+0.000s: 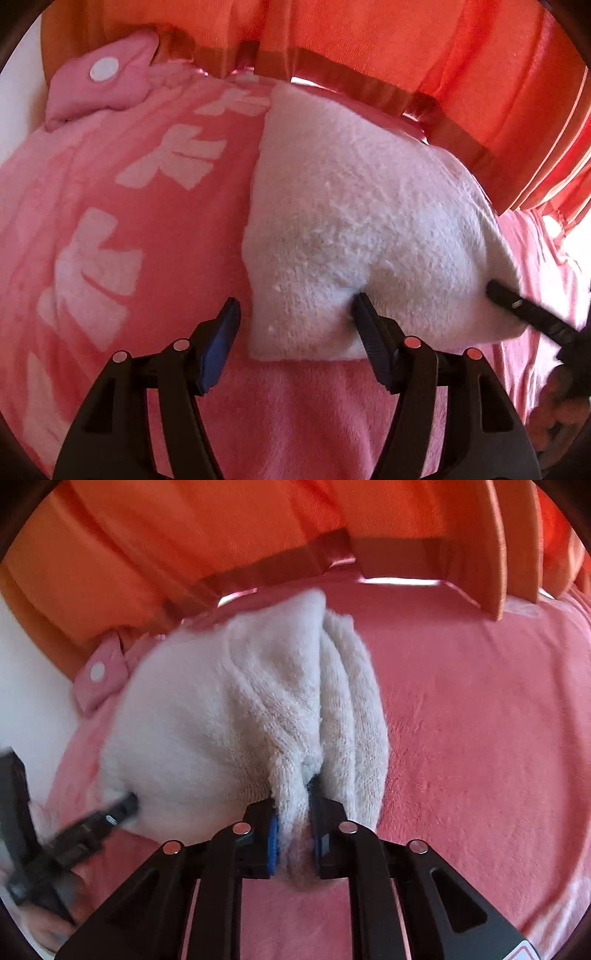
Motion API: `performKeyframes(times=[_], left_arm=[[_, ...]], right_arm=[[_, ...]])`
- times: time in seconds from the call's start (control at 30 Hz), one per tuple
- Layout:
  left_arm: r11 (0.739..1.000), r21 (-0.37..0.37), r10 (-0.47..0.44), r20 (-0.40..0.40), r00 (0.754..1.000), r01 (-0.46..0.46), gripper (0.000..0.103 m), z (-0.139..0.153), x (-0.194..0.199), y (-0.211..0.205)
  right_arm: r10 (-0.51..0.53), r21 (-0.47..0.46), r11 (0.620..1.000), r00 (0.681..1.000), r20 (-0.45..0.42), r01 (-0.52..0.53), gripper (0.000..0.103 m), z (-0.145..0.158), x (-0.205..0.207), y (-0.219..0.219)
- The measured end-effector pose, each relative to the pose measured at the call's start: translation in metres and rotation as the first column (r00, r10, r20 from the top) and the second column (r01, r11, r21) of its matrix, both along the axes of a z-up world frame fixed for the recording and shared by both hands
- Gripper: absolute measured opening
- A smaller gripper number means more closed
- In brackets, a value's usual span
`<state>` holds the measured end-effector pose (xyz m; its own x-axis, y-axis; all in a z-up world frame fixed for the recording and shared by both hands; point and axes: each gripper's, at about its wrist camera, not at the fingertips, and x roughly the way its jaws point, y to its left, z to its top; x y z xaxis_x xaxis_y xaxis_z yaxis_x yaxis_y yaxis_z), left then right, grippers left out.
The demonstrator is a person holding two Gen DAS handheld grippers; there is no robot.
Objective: Fold small clothes
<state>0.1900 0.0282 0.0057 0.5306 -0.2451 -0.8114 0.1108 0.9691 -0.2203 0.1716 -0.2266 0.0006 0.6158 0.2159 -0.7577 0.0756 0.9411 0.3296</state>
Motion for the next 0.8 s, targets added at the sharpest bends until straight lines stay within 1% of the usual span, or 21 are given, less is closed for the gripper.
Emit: performKeyframes(times=[0.03,0.07,0.1,0.13,0.17,0.2,0.23,0.27,0.3,0.33,0.37,0.43,0.5,0.57,0.67,0.8], left_arm=[[1.000,0.011,-0.003,0.008,1.000,0.002,0.061,0.004,-0.004,0.000],[1.000,0.025,-0.004,0.019,1.000,0.004,0.061,0.008,-0.008,0.000],[0.999,0.049,-0.008,0.032,0.999,0.006,0.060,0.013,-0.014,-0.001],[0.997,0.071,-0.014,0.041,0.999,0.011,0.060,0.016,-0.020,-0.003],[0.996,0.091,-0.020,0.050,0.999,0.015,0.062,0.020,-0.026,-0.004],[0.994,0.111,-0.025,0.060,0.998,0.018,0.064,0.022,-0.034,-0.005],[0.992,0.127,-0.026,0.065,0.998,0.018,0.074,0.024,-0.042,-0.006],[0.990,0.142,-0.027,0.070,0.997,0.017,0.081,0.024,-0.049,-0.008],[0.986,0.164,-0.031,0.076,0.997,0.019,0.083,0.023,-0.058,-0.009],[0.982,0.186,-0.031,0.077,0.997,0.016,0.085,0.021,-0.066,-0.010],[0.980,0.196,-0.030,0.076,0.997,0.015,0.086,0.019,-0.070,-0.010],[0.976,0.218,-0.020,0.070,0.997,0.004,0.086,0.013,-0.082,-0.011],[0.972,0.236,-0.005,0.072,0.997,-0.012,0.086,0.006,-0.092,-0.011],[0.969,0.246,0.005,0.079,0.997,-0.024,0.086,0.000,-0.100,-0.012],[0.966,0.257,0.014,0.091,0.996,-0.037,0.086,-0.009,-0.109,-0.013],[0.981,0.182,0.051,0.114,0.992,-0.072,0.086,-0.006,-0.112,-0.002]], right_arm=[[-0.007,-0.018,1.000,1.000,0.018,0.008,0.018,0.006,-0.009,0.000],[-0.025,-0.057,0.998,0.999,0.045,0.028,0.020,0.015,-0.026,0.003],[-0.030,-0.083,0.996,0.998,0.059,0.035,0.022,0.019,-0.034,0.006],[-0.033,-0.117,0.992,0.997,0.071,0.041,0.022,0.021,-0.050,0.011],[-0.039,-0.136,0.990,0.996,0.076,0.049,0.024,0.018,-0.057,0.015],[-0.045,-0.157,0.986,0.996,0.078,0.057,0.031,0.017,-0.066,0.019],[-0.049,-0.181,0.981,0.995,0.083,0.064,0.039,0.019,-0.072,0.022],[-0.059,-0.214,0.974,0.994,0.088,0.077,0.043,0.015,-0.083,0.025],[-0.065,-0.238,0.968,0.994,0.088,0.084,0.050,0.012,-0.090,0.026],[-0.072,-0.274,0.957,0.994,0.080,0.091,0.055,0.004,-0.101,0.032],[-0.078,-0.284,0.955,0.995,0.062,0.092,0.056,-0.001,-0.104,0.034],[-0.087,-0.263,0.961,0.996,0.022,0.090,0.057,-0.015,-0.115,0.036],[-0.110,-0.254,0.962,0.994,-0.006,0.105,0.057,-0.021,-0.118,0.038],[-0.108,-0.245,0.964,0.994,0.011,0.107,0.062,-0.021,-0.122,0.042],[-0.110,-0.251,0.962,0.994,0.008,0.108,0.063,-0.026,-0.126,0.049],[-0.101,-0.223,0.970,0.995,-0.002,0.098,0.064,-0.035,-0.131,0.057]])
